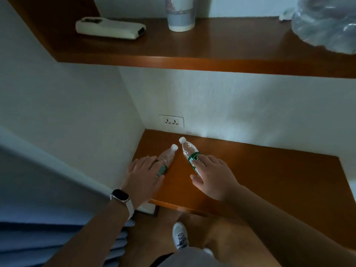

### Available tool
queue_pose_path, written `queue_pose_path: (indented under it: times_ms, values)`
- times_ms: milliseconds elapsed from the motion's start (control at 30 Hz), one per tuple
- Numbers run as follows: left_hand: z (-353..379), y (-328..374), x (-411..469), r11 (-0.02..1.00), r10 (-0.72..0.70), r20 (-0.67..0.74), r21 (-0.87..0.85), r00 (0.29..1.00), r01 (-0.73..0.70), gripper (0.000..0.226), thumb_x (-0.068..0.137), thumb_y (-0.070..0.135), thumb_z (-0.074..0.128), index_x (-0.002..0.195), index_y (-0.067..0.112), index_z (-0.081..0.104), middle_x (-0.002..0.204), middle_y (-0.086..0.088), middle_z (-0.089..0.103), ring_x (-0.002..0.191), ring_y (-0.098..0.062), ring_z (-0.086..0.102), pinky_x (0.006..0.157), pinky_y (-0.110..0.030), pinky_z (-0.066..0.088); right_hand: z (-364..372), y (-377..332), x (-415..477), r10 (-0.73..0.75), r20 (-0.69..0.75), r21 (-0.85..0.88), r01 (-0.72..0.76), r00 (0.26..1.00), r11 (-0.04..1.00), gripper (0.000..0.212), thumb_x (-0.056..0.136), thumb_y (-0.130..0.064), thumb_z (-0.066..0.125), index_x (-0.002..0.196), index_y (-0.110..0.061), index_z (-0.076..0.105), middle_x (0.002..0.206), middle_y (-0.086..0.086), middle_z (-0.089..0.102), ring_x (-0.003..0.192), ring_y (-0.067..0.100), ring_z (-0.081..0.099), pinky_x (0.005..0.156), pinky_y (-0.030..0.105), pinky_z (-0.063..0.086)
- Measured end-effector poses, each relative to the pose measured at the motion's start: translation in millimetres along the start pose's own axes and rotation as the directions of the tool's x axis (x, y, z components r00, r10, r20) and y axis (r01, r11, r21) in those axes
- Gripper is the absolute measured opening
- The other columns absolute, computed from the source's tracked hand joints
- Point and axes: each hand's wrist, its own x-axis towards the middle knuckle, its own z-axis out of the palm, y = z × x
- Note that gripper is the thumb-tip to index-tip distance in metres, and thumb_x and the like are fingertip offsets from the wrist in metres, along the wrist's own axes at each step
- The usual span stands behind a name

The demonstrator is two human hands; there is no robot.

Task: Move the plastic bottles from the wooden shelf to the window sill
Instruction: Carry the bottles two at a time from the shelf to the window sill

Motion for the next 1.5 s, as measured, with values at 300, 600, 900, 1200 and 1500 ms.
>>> queue_pose_path:
  times_ms: [300, 600, 900, 1200, 1500]
  values:
    - [64, -27, 36, 0.965, -0.157, 0.164, -0.184, 0.974, 0.187, 0.044, 0.093, 0.038, 0.063, 0.13, 0.016, 0.061, 0.13, -0.011, 0.063, 0.116, -0.03, 0.061, 0.096, -0.047, 0.048, 30, 29, 47, 0.159, 0.184, -0.056, -0.151, 0.97, 0.987, 0.055, 0.096, -0.048, 0.036, 0.143, -0.02, 0.039, 0.146, 0.004, 0.048, 0.128, 0.02, 0.047, 0.1, 0.037, 0.042]
    - [105, -43, 57, 0.833, -0.292, 0.376, -0.353, 0.879, 0.427, 0.055, 0.095, 0.049, 0.057, 0.142, 0.024, 0.045, 0.135, -0.001, 0.054, 0.116, -0.019, 0.056, 0.089, -0.032, 0.052, 65, 34, 88, 0.316, 0.277, 0.061, -0.345, 0.907, 0.936, 0.061, 0.094, -0.049, 0.051, 0.146, -0.02, 0.036, 0.145, 0.003, 0.048, 0.125, 0.02, 0.05, 0.099, 0.036, 0.045]
    - [128, -57, 60, 0.619, -0.281, 0.581, -0.499, 0.764, 0.607, 0.072, 0.082, 0.048, 0.074, 0.142, 0.027, 0.041, 0.128, -0.001, 0.057, 0.11, -0.021, 0.062, 0.086, -0.04, 0.059, 99, 51, 106, 0.535, 0.37, 0.366, -0.649, 0.759, 0.667, 0.071, 0.085, -0.054, 0.066, 0.141, -0.021, 0.038, 0.124, 0.004, 0.059, 0.1, 0.019, 0.065, 0.08, 0.042, 0.061]
    - [126, -51, 69, 0.452, -0.285, 0.686, -0.519, 0.669, 0.725, 0.057, 0.08, 0.034, 0.082, 0.126, 0.018, 0.052, 0.109, 0.001, 0.064, 0.097, -0.017, 0.065, 0.074, -0.028, 0.052, 109, 55, 118, 0.531, 0.523, 0.37, -0.738, 0.667, 0.564, 0.054, 0.083, -0.041, 0.075, 0.121, -0.014, 0.048, 0.093, 0.003, 0.065, 0.07, 0.018, 0.07, 0.049, 0.027, 0.055]
    - [109, -36, 51, 0.101, -0.337, 0.717, -0.617, 0.61, 0.781, 0.051, 0.084, 0.031, 0.08, 0.128, 0.02, 0.056, 0.108, 0.003, 0.067, 0.095, -0.014, 0.068, 0.075, -0.03, 0.058, 106, 54, 115, 0.491, 0.512, 0.417, -0.703, 0.705, 0.576, 0.047, 0.083, -0.03, 0.074, 0.117, -0.012, 0.047, 0.09, 0.001, 0.066, 0.066, 0.013, 0.068, 0.048, 0.02, 0.049]
